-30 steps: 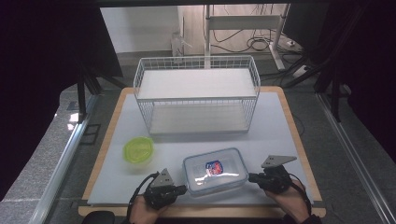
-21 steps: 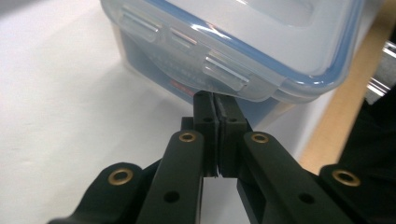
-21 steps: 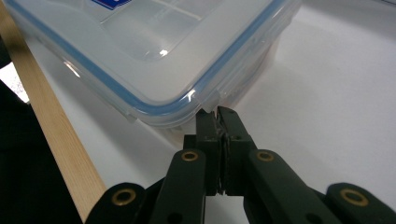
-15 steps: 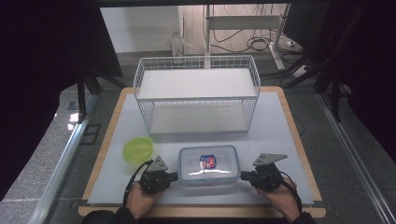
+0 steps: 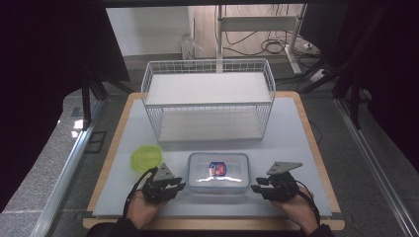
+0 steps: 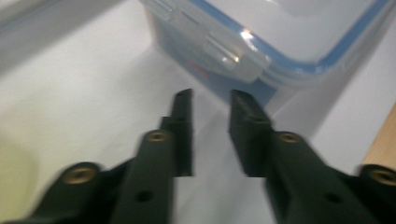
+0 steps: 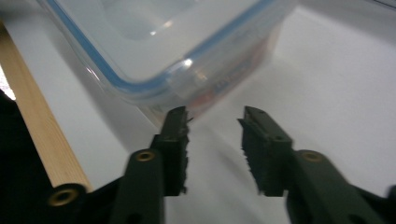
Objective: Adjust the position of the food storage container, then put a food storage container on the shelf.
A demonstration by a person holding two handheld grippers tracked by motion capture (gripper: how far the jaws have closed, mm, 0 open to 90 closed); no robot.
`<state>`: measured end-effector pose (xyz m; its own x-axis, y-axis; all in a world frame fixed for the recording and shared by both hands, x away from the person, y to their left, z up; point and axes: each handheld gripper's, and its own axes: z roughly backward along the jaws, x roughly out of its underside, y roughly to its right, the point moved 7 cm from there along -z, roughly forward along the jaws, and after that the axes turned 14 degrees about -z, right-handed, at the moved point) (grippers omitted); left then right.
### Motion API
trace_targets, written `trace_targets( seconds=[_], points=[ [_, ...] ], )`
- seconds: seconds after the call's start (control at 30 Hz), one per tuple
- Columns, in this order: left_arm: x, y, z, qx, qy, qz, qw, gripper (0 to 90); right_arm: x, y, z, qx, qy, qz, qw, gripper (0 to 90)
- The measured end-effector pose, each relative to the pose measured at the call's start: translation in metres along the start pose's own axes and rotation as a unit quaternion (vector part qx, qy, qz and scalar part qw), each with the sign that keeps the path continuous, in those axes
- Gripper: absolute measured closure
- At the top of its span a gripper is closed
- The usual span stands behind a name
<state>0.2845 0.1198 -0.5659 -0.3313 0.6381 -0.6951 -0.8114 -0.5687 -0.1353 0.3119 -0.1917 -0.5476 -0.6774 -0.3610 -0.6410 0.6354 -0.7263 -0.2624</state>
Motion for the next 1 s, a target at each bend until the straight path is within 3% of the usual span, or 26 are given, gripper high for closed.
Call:
trace_targets(
  seconds=[0.17, 0.27, 0.37, 0.5, 0.7, 1.0],
  points=[
    [0.009, 0.003, 0.01, -0.003, -0.01, -0.008, 0.9999, 41.2, 0.003, 0.009, 0.006, 0.005, 0.01, -0.001, 0.9999, 41.3],
    [0.011, 0.005, 0.013, 0.021, 0.001, 0.002, 0.9998, 26.6, 0.004, 0.013, 0.009, 0.008, 0.021, 0.001, 0.9998, 30.5],
    [0.011, 0.003, 0.014, 0.031, 0.019, 0.014, 0.9992, 19.7, 0.002, 0.016, 0.01, 0.009, 0.034, -0.004, 0.9994, 21.3],
    [0.008, 0.0, 0.014, 0.025, 0.049, 0.023, 0.9982, 9.0, 0.0, 0.019, 0.011, 0.014, 0.051, -0.011, 0.9986, 12.2],
    [0.005, -0.001, 0.014, 0.023, 0.075, 0.011, 0.9969, 7.6, -0.002, 0.019, 0.011, 0.014, 0.057, -0.017, 0.9981, 7.8],
    [-0.004, 0.001, 0.013, 0.034, 0.067, 0.003, 0.9972, 6.5, -0.011, 0.015, 0.017, -0.005, 0.082, -0.034, 0.996, 4.9]
  ],
)
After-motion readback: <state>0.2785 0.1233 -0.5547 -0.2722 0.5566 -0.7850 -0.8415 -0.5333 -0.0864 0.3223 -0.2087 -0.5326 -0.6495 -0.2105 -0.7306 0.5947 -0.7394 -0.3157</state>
